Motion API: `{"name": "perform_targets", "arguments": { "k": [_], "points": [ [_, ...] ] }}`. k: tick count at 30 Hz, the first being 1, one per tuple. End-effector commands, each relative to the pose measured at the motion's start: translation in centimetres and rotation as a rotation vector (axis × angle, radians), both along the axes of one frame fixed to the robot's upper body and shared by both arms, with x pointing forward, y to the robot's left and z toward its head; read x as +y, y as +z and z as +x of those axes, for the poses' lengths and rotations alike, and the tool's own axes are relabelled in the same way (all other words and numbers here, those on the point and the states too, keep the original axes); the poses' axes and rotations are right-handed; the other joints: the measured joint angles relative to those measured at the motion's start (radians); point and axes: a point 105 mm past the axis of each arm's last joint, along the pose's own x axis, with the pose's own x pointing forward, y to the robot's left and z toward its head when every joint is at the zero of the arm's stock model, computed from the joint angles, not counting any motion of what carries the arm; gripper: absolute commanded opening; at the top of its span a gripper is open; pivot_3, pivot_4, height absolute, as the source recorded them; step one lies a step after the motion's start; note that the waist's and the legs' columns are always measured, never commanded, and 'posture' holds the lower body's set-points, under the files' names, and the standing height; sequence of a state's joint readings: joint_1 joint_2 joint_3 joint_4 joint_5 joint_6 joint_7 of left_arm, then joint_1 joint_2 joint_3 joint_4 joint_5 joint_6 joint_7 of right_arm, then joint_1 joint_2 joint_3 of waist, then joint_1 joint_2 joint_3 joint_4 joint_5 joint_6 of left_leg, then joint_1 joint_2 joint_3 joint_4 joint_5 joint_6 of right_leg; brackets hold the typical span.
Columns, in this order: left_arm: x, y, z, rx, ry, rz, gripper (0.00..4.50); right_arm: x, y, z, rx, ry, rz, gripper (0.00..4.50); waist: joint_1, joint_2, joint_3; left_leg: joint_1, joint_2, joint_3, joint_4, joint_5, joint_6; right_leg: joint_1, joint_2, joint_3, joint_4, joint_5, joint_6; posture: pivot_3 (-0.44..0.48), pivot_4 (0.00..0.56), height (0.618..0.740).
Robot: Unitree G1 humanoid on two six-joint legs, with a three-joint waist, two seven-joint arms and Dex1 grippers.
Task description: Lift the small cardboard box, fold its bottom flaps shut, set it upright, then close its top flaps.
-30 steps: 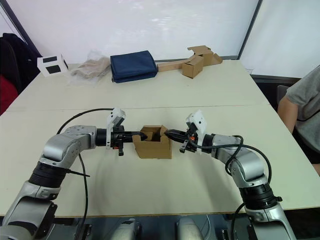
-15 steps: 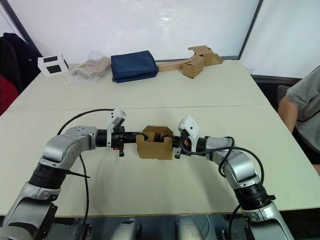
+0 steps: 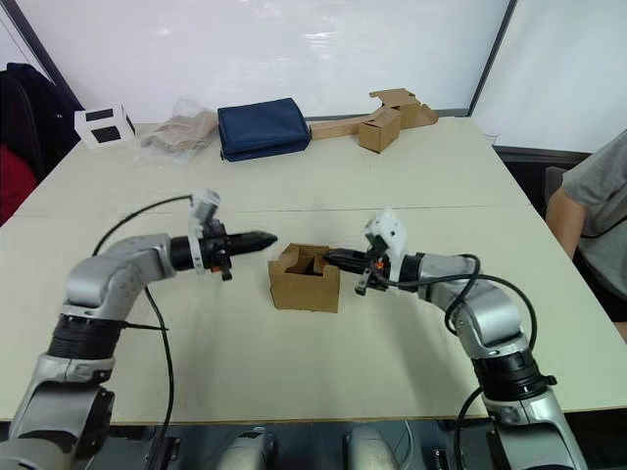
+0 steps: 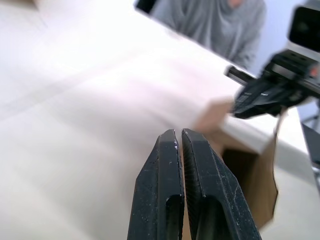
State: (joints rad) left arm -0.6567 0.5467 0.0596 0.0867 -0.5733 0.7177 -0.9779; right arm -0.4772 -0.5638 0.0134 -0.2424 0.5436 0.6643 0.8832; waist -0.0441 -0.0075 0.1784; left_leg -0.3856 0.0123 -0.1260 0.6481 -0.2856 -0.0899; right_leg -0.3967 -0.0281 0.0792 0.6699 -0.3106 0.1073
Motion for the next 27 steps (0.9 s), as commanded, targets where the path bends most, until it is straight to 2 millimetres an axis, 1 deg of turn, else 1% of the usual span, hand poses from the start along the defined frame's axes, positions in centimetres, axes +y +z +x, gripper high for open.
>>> {"name": "perform_targets", "arguments": {
  "k": [1, 3, 4, 6, 7, 9, 11, 13, 17, 20, 23, 27],
  "points": [
    [1.2, -0.3, 1.2, -0.031, 0.067, 0.017, 0.15, 0.0, 2.6, -1.0, -0.062, 0.033, 0.031, 0.00, 0.000, 0.000, 0.000, 0.000, 0.000, 0.000, 0.000, 0.000, 0.000, 0.000, 0.000, 0.000, 0.000, 0.000, 0.000, 0.000, 0.150, 0.740],
    [1.4, -1.0, 1.8, -0.014, 0.084, 0.032, 0.15, 0.0, 3.2, -1.3, -0.071, 0.037, 0.033, 0.00, 0.000, 0.000, 0.000, 0.000, 0.000, 0.000, 0.000, 0.000, 0.000, 0.000, 0.000, 0.000, 0.000, 0.000, 0.000, 0.000, 0.150, 0.740],
    [1.3, -2.0, 2.1, 0.010, 0.076, 0.058, 0.15, 0.3, 3.6, -1.8, -0.072, 0.057, 0.031, 0.00, 0.000, 0.000, 0.000, 0.000, 0.000, 0.000, 0.000, 0.000, 0.000, 0.000, 0.000, 0.000, 0.000, 0.000, 0.000, 0.000, 0.150, 0.740],
    [0.9, -4.0, 2.9, 0.056, 0.070, 0.099, 0.15, 1.3, 3.7, -3.4, -0.061, 0.134, -0.002, 0.00, 0.001, 0.000, 0.000, 0.000, 0.000, 0.000, 0.000, 0.000, 0.000, 0.000, 0.000, 0.000, 0.000, 0.000, 0.000, 0.000, 0.150, 0.740],
    [0.7, -4.7, 3.1, 0.073, 0.064, 0.109, 0.15, 1.9, 3.4, -4.2, -0.051, 0.172, -0.026, 0.00, 0.001, 0.000, 0.000, 0.000, 0.000, 0.000, 0.000, 0.000, 0.000, 0.000, 0.000, 0.000, 0.000, 0.000, 0.000, 0.000, 0.150, 0.740],
    [0.4, -5.3, 3.5, 0.090, 0.052, 0.112, 0.15, 2.7, 2.8, -5.2, -0.038, 0.213, -0.062, 0.00, 0.001, 0.000, 0.000, -0.001, 0.000, 0.000, 0.000, 0.000, 0.000, 0.000, 0.000, -0.001, -0.001, 0.000, 0.000, 0.000, 0.150, 0.740],
    [-0.2, -6.2, 3.8, 0.106, 0.027, 0.123, 0.15, 3.5, 1.6, -6.1, -0.032, 0.246, -0.119, 0.00, 0.001, 0.000, 0.000, -0.002, 0.000, -0.001, 0.000, 0.000, 0.000, 0.000, 0.000, -0.001, -0.001, 0.000, 0.000, 0.000, 0.150, 0.740],
    [-0.9, -7.0, 3.8, 0.122, -0.001, 0.135, 0.15, 4.1, 0.4, -6.6, -0.029, 0.257, -0.161, 0.00, 0.000, 0.000, 0.000, -0.002, 0.000, -0.001, 0.000, 0.000, 0.000, -0.001, 0.000, -0.001, -0.001, 0.000, 0.000, 0.000, 0.150, 0.740],
    [-2.2, -8.4, 3.3, 0.133, -0.055, 0.167, 0.15, 4.8, -0.6, -6.4, -0.056, 0.221, -0.196, 0.00, -0.001, 0.000, 0.000, -0.002, 0.000, -0.001, 0.001, 0.000, 0.000, -0.001, 0.000, -0.001, -0.001, 0.000, 0.000, 0.000, 0.150, 0.740],
    [-2.6, -8.6, 2.9, 0.142, -0.083, 0.157, 0.15, 5.3, -0.7, -6.6, -0.069, 0.219, -0.199, 0.00, -0.001, 0.000, 0.000, -0.002, 0.000, -0.001, 0.001, 0.000, 0.000, -0.001, 0.000, -0.001, -0.001, 0.000, 0.000, 0.000, 0.150, 0.740],
    [-2.9, -8.5, 2.3, 0.152, -0.110, 0.140, 0.15, 5.6, -0.8, -6.3, -0.095, 0.192, -0.223, 0.00, -0.001, 0.000, 0.000, -0.002, 0.000, -0.001, 0.001, 0.000, 0.000, -0.001, 0.000, -0.001, -0.001, 0.000, 0.000, 0.000, 0.150, 0.740],
    [-2.7, -8.6, 1.9, 0.153, -0.114, 0.142, 0.15, 5.3, -0.8, -4.8, -0.135, 0.136, -0.225, 0.00, 0.000, 0.000, 0.000, -0.002, 0.000, -0.001, 0.001, 0.000, 0.000, -0.001, 0.000, -0.002, -0.001, 0.000, 0.000, 0.000, 0.150, 0.740]
  ]
}}
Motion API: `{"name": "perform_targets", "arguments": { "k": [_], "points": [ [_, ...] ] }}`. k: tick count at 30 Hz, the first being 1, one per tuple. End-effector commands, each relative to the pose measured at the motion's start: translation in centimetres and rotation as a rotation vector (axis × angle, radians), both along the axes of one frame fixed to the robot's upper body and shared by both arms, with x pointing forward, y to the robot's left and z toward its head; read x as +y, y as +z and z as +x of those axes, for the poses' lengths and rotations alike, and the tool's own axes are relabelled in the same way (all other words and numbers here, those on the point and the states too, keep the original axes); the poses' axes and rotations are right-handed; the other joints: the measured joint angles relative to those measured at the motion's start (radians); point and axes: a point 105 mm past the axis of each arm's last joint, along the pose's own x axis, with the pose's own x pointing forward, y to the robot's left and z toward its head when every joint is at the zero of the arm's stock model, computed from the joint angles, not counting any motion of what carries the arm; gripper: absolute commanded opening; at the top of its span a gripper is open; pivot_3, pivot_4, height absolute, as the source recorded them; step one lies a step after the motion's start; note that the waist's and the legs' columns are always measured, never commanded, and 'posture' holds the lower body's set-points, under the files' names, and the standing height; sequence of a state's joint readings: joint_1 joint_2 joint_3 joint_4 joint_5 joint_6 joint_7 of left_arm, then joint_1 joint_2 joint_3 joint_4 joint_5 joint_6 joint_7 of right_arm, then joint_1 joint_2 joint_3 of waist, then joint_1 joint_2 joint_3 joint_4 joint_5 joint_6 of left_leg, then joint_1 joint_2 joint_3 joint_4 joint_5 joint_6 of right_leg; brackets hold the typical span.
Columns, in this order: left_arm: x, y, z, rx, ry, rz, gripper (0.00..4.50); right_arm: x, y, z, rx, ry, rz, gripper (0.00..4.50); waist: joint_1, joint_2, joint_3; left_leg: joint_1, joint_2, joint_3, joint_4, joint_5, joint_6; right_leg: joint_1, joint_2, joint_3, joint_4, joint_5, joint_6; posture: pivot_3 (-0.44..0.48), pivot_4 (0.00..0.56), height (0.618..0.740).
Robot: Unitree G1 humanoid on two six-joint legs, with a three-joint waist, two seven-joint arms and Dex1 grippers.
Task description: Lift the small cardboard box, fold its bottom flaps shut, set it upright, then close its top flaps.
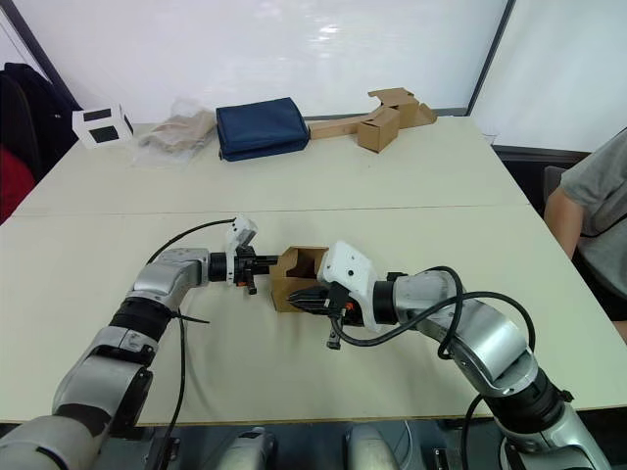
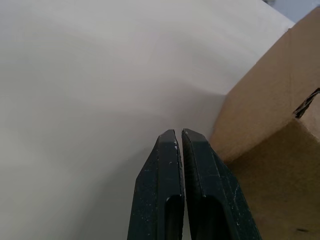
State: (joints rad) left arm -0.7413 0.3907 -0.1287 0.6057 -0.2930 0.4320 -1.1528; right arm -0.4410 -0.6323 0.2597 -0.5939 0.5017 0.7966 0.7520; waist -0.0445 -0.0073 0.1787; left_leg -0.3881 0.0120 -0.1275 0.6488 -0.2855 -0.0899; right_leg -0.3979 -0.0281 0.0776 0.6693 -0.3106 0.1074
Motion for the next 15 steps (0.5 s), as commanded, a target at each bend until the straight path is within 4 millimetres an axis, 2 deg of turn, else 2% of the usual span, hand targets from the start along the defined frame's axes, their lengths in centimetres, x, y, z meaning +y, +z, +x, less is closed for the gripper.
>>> {"name": "perform_targets", "arguments": {
  "k": [1, 15],
  "points": [
    [0.2, 1.1, 0.0, -0.038, -0.001, -0.017, 0.15, 0.0, 1.0, 1.0, -0.084, -0.019, 0.018, 0.00, 0.000, 0.000, 0.000, 0.000, 0.000, 0.000, 0.000, 0.000, 0.000, 0.000, 0.000, 0.000, 0.000, 0.000, 0.000, 0.000, 0.150, 0.740],
    [0.3, 1.3, -0.3, -0.044, 0.035, -0.038, 0.15, 0.1, -1.3, 2.8, -0.069, -0.025, -0.004, 0.00, 0.000, 0.000, 0.000, 0.000, 0.000, 0.000, 0.000, 0.000, 0.000, 0.000, 0.000, 0.000, 0.000, 0.000, 0.000, 0.000, 0.150, 0.740]
  ]
}}
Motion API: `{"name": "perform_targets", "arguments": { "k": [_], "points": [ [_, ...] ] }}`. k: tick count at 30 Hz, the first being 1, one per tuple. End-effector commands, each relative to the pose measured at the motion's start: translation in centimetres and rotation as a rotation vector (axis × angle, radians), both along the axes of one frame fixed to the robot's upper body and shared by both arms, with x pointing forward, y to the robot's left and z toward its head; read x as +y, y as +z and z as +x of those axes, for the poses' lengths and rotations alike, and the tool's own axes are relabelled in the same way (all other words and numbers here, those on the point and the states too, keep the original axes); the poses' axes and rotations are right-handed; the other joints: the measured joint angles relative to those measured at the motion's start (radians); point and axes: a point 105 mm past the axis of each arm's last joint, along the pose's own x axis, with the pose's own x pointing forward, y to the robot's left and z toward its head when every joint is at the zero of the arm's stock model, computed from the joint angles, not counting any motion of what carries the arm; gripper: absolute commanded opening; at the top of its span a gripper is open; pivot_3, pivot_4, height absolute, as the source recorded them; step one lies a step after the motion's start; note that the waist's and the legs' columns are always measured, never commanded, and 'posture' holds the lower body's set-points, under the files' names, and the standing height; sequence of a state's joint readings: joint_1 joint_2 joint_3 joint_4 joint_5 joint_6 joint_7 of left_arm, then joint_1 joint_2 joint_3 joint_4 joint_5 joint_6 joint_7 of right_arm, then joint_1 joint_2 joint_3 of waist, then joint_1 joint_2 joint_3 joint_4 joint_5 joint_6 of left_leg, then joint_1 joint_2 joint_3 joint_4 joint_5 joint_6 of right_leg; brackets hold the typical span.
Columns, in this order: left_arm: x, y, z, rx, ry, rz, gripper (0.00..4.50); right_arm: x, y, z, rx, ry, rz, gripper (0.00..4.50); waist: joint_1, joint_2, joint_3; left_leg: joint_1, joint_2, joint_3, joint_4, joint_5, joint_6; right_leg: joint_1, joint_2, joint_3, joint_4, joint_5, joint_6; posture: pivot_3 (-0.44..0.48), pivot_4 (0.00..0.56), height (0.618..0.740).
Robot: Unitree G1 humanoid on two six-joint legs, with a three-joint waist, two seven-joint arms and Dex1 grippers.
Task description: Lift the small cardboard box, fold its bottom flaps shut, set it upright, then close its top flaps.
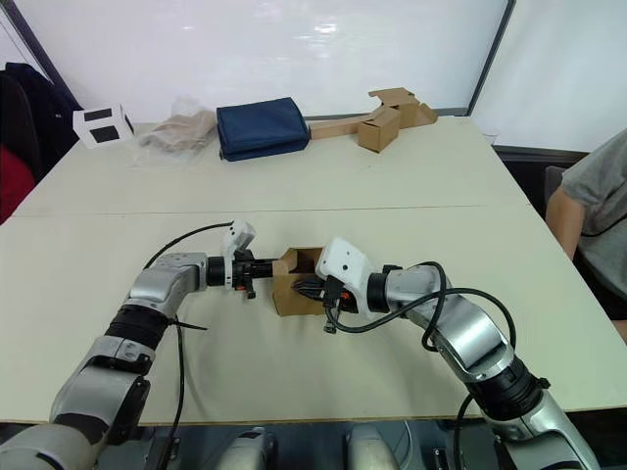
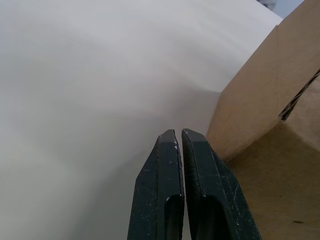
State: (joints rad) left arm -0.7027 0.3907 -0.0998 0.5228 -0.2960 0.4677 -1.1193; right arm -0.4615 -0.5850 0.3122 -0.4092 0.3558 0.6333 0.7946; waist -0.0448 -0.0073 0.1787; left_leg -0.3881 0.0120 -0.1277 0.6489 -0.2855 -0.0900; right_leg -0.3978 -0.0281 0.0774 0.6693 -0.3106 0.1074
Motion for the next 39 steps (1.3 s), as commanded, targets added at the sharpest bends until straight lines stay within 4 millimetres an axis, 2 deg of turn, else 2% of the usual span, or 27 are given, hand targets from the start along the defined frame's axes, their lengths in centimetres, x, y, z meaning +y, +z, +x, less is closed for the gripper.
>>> {"name": "perform_targets", "arguments": {
  "k": [1, 4, 9, 11, 14, 16, 19, 22, 25, 39],
  "points": [
    [0.1, 0.9, -0.1, -0.027, 0.005, -0.028, 0.15, 0.2, 0.0, 0.4, -0.013, 0.004, 0.024, 0.00, 0.000, 0.000, 0.000, 0.000, 0.000, 0.000, 0.000, 0.000, 0.000, 0.000, 0.000, 0.000, 0.000, 0.000, 0.000, 0.000, 0.150, 0.740],
    [0.5, 0.7, -0.1, -0.028, 0.025, -0.021, 0.15, 0.0, -0.6, 0.6, -0.005, -0.004, 0.023, 0.00, 0.000, 0.000, 0.000, 0.000, 0.000, 0.000, 0.000, 0.000, 0.000, 0.000, 0.000, 0.000, 0.000, 0.000, 0.000, 0.000, 0.150, 0.740],
    [1.8, 1.0, 0.1, -0.022, 0.076, -0.034, 0.15, 0.0, -0.6, 0.8, 0.006, -0.017, 0.058, 0.00, -0.001, 0.000, 0.000, 0.000, 0.000, 0.000, 0.000, 0.000, 0.000, 0.000, 0.000, 0.000, 0.000, 0.000, 0.000, 0.000, 0.150, 0.740],
    [2.9, 1.8, 0.4, -0.038, 0.114, -0.042, 0.15, 0.0, -0.5, 0.9, 0.007, -0.026, 0.073, 0.00, -0.001, 0.000, 0.000, 0.000, 0.000, 0.000, 0.000, 0.000, 0.000, 0.000, 0.000, 0.000, 0.000, 0.000, 0.000, 0.000, 0.150, 0.740],
    [4.3, 4.4, 0.2, -0.078, 0.133, -0.085, 0.15, 0.0, -0.3, 0.9, 0.011, -0.032, 0.088, 0.00, -0.001, 0.000, 0.000, 0.000, 0.000, 0.000, 0.000, 0.000, 0.000, 0.000, 0.000, 0.000, 0.000, 0.000, 0.000, 0.000, 0.150, 0.740],
    [4.2, 6.3, -1.0, -0.093, 0.081, -0.126, 0.15, -0.1, -0.4, 0.9, 0.013, -0.033, 0.089, 0.00, -0.001, 0.000, 0.000, 0.000, 0.000, -0.001, 0.000, 0.000, 0.000, 0.000, 0.000, 0.000, 0.000, 0.000, 0.000, 0.000, 0.150, 0.740],
    [3.7, 7.4, -3.1, -0.081, 0.003, -0.144, 0.15, -0.1, -0.4, 1.0, 0.017, -0.037, 0.093, 0.00, 0.001, 0.000, 0.000, 0.000, 0.000, -0.001, 0.000, 0.000, 0.000, 0.000, -0.001, 0.000, 0.000, 0.000, 0.000, 0.000, 0.150, 0.740],
    [3.1, 7.2, -5.8, -0.046, -0.100, -0.113, 0.15, -0.2, -0.4, 1.2, 0.021, -0.040, 0.101, 0.00, -0.001, 0.000, 0.000, 0.000, 0.000, 0.000, 0.000, 0.000, 0.000, 0.000, -0.001, 0.000, 0.000, 0.000, 0.000, 0.000, 0.150, 0.740],
    [2.6, 6.5, -7.0, -0.014, -0.134, -0.103, 0.15, 0.0, -0.4, 1.3, 0.018, -0.034, 0.098, 0.00, -0.001, 0.000, 0.000, 0.000, 0.000, -0.001, 0.000, 0.000, 0.000, 0.000, 0.000, 0.000, 0.000, 0.000, 0.000, 0.000, 0.150, 0.740],
    [0.8, 4.4, -7.7, 0.025, -0.156, -0.088, 0.15, 0.1, -0.2, 1.2, 0.008, -0.034, 0.100, 0.00, 0.000, 0.000, 0.000, 0.000, 0.000, 0.000, -0.001, 0.000, 0.000, 0.000, 0.000, 0.000, 0.000, 0.000, 0.000, 0.000, 0.150, 0.740]
  ]
}}
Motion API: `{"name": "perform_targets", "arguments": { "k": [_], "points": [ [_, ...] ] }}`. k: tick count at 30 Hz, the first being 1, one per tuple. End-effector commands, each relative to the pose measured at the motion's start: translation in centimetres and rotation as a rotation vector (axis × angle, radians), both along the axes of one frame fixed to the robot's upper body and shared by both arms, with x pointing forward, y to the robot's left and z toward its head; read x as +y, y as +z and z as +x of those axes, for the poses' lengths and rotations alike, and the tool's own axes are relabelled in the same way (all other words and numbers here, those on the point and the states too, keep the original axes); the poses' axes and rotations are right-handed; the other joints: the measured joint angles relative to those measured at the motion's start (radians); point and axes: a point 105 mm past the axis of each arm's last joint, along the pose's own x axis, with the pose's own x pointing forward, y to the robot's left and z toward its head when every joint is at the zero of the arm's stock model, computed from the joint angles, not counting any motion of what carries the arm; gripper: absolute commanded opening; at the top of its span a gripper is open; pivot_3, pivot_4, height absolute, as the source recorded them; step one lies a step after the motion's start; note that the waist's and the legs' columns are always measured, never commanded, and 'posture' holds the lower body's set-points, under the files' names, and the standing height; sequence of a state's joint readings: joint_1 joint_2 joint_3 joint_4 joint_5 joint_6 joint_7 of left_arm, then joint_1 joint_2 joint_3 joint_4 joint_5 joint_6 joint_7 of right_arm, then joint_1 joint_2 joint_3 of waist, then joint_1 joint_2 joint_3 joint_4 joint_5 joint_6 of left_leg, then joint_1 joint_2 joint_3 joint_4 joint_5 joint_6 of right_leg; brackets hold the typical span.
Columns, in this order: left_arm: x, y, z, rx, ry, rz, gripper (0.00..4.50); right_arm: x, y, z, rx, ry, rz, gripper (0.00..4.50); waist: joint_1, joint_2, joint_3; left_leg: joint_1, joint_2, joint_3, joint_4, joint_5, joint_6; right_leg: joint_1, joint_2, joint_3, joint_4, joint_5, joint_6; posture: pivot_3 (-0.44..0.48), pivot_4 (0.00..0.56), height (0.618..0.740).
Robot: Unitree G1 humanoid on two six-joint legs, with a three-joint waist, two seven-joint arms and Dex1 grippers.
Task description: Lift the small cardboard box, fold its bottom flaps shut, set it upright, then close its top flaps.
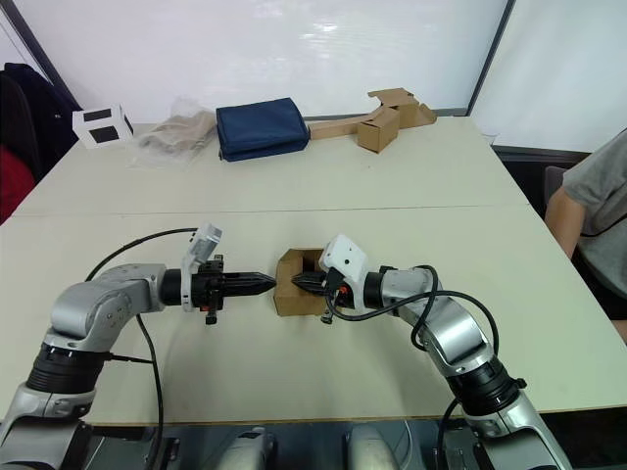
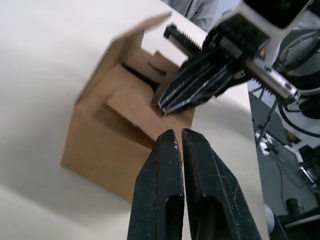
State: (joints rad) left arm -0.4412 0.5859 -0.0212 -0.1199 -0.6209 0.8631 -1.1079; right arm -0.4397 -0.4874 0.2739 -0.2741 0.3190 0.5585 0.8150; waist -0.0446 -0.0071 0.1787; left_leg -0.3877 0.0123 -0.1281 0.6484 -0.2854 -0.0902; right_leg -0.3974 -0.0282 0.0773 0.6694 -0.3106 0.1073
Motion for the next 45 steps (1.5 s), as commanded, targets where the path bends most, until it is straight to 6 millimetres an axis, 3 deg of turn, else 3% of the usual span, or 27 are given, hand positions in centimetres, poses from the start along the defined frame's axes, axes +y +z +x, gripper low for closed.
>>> {"name": "perform_targets", "arguments": {
  "k": [1, 9, 11, 16, 20, 24, 31, 37, 41, 45],
  "points": [
    [-0.3, 0.2, -0.1, -0.033, -0.016, 0.007, 0.15, 0.2, 1.0, -0.3, -0.040, 0.010, 0.018, 0.00, 0.000, 0.000, 0.000, 0.000, 0.000, 0.000, 0.000, 0.000, 0.000, 0.000, 0.000, 0.000, 0.000, 0.000, 0.000, 0.000, 0.150, 0.740],
    [-0.3, -0.6, 0.7, -0.032, 0.018, 0.016, 0.15, 0.4, 3.8, -1.9, -0.073, 0.093, 0.131, 0.00, 0.001, 0.000, 0.000, 0.000, 0.000, 0.000, 0.000, 0.000, 0.000, 0.000, 0.000, 0.000, 0.000, 0.000, 0.000, 0.000, 0.150, 0.740],
    [-0.2, -0.7, 0.8, -0.034, 0.021, 0.016, 0.15, 0.2, 5.1, -1.6, -0.070, 0.071, 0.192, 0.00, 0.001, 0.000, 0.000, 0.000, 0.000, 0.000, 0.000, 0.000, 0.000, 0.000, 0.000, 0.000, 0.000, 0.000, 0.000, 0.000, 0.150, 0.740],
    [-0.4, -0.9, 0.8, -0.035, 0.023, 0.014, 0.15, -0.8, 7.1, 1.6, -0.143, -0.074, 0.252, 0.00, 0.001, 0.000, 0.000, 0.000, 0.000, 0.000, 0.000, 0.000, 0.000, 0.000, 0.000, 0.000, 0.000, 0.000, 0.000, 0.000, 0.150, 0.740],
    [-0.5, -1.0, 0.7, -0.035, 0.027, 0.013, 0.15, -0.8, 6.3, 3.7, -0.220, -0.159, 0.135, 0.00, 0.001, 0.000, 0.000, 0.000, 0.000, 0.000, 0.000, 0.000, 0.000, 0.000, 0.000, 0.000, 0.000, 0.000, 0.000, 0.000, 0.150, 0.740],
    [-0.5, -1.1, 0.7, -0.034, 0.032, 0.014, 0.15, -0.8, 4.9, 4.2, -0.231, -0.170, 0.049, 0.00, 0.001, 0.000, 0.000, 0.000, 0.000, 0.000, 0.000, 0.000, 0.000, 0.000, 0.000, 0.000, 0.000, 0.000, 0.000, 0.000, 0.150, 0.740],
    [-0.3, -1.0, 0.7, -0.030, 0.048, 0.014, 0.15, 0.4, 2.8, 0.5, -0.103, 0.006, 0.004, 0.00, 0.001, 0.000, 0.000, 0.000, 0.000, 0.000, 0.000, 0.000, 0.000, 0.001, 0.000, 0.000, 0.000, 0.000, 0.000, 0.000, 0.150, 0.740],
    [-0.3, -0.5, 1.3, -0.043, 0.083, -0.015, 0.15, 0.2, 1.9, 0.2, -0.079, -0.007, -0.014, 0.00, 0.002, 0.000, 0.000, 0.001, 0.000, 0.000, 0.000, 0.000, 0.000, 0.001, 0.000, 0.000, 0.000, 0.000, 0.000, 0.000, 0.150, 0.740],
    [-0.8, 1.5, 2.1, -0.058, 0.101, -0.104, 0.15, 0.3, 1.8, 0.0, -0.072, -0.003, -0.013, 0.00, 0.002, 0.000, 0.000, 0.001, 0.000, 0.000, 0.000, 0.000, 0.000, 0.001, 0.000, 0.000, 0.000, 0.000, 0.000, 0.000, 0.150, 0.740],
    [-1.5, 1.3, 2.6, -0.074, 0.108, -0.088, 0.15, 0.3, 1.7, 0.1, -0.073, -0.008, -0.016, 0.00, 0.001, 0.000, 0.000, 0.000, 0.000, 0.000, 0.000, 0.000, 0.000, 0.000, 0.000, 0.000, 0.000, 0.000, 0.000, 0.000, 0.150, 0.740]
  ]
}}
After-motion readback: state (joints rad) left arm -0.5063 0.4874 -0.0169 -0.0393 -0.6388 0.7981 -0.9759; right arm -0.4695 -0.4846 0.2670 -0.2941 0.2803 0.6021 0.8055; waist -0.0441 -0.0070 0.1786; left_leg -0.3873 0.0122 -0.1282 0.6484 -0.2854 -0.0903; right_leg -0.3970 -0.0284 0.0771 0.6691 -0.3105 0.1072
